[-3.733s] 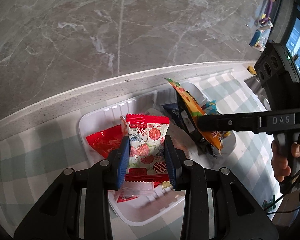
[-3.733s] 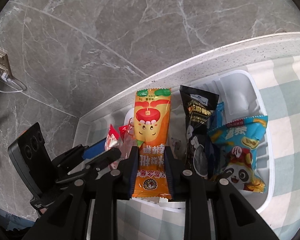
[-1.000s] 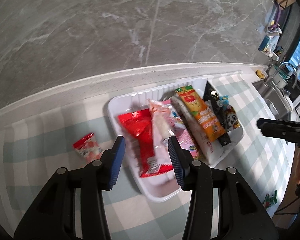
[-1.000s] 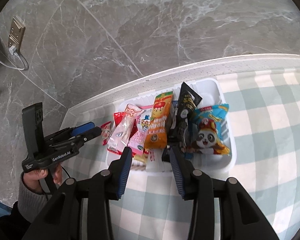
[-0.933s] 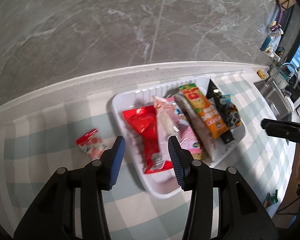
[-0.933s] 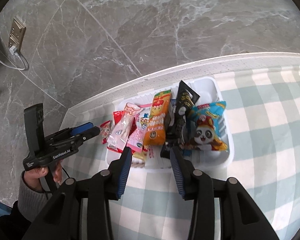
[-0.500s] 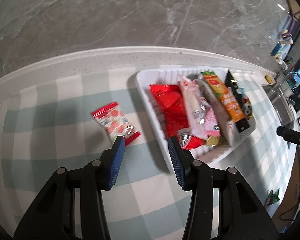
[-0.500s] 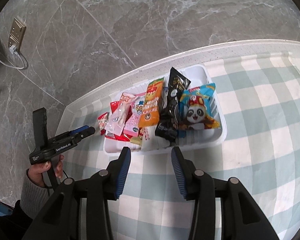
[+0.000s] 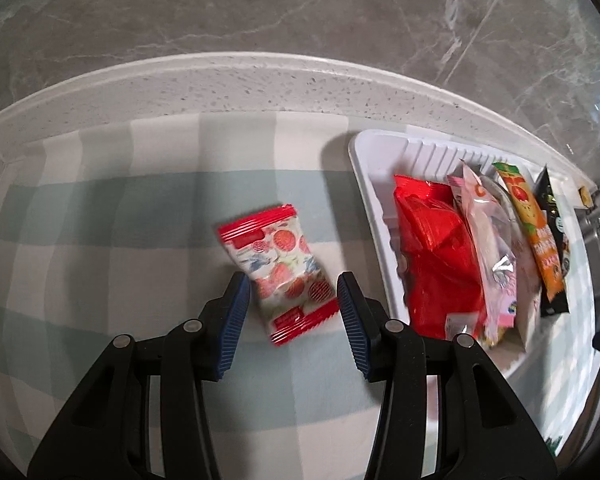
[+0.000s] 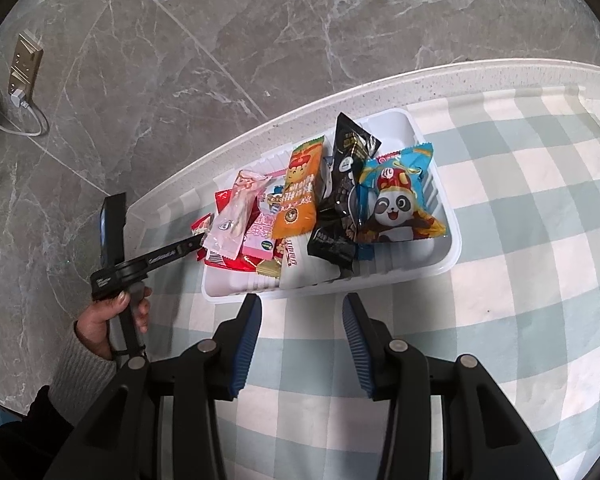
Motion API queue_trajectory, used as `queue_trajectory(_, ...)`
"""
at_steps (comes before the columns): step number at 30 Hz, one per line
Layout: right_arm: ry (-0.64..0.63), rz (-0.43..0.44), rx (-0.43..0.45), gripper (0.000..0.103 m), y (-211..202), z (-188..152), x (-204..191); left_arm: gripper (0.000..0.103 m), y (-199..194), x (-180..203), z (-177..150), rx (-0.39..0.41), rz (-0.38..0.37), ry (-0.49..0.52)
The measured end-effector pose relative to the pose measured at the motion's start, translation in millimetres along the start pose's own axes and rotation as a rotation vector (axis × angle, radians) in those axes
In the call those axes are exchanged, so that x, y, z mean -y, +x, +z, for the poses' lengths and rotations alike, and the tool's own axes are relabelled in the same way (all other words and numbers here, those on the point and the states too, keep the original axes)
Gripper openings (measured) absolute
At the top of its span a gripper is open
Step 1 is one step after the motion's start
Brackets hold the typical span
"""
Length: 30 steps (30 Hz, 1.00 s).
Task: Organize snacks
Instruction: 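Move both open tools away from the tray toward the remaining snacks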
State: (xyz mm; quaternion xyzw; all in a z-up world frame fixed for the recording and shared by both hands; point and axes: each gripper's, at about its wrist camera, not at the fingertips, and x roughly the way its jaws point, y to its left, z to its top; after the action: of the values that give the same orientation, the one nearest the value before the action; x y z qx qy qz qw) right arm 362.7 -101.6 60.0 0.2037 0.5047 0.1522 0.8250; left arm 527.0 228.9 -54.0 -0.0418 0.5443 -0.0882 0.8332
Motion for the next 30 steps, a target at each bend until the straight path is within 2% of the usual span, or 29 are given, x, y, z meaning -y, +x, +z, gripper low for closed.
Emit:
queue_trajectory(4,0.009,0.002,-0.006,0.05,3,0,3,0.043,8,8,4,0.016,0.041,0.025)
queue_trajectory(7,0.012,0.005,-0.008,0.05,4,0,5,0.033,9,5,7,0.023,0.047,0.026)
queue_trajectory(11,0.016,0.008,-0.009,0.051,5,0,6,0.03,1,-3,6,0.027,0.008,0.011)
queue_trajectory(16,0.019,0.013,-0.005,0.052,4,0,5,0.03,-32,-9,4,0.09,-0.083,-0.008)
queue_trajectory(22,0.018,0.022,-0.002,0.052,4,-1,5,0.03,-74,36,9,0.148,-0.231,0.087)
queue_trajectory(24,0.016,0.023,-0.002,0.052,4,-1,5,0.032,-77,56,13,0.15,-0.273,0.129)
queue_trajectory(30,0.011,0.022,0.016,0.052,-8,-8,5,0.038,-72,97,9,0.124,-0.245,0.234)
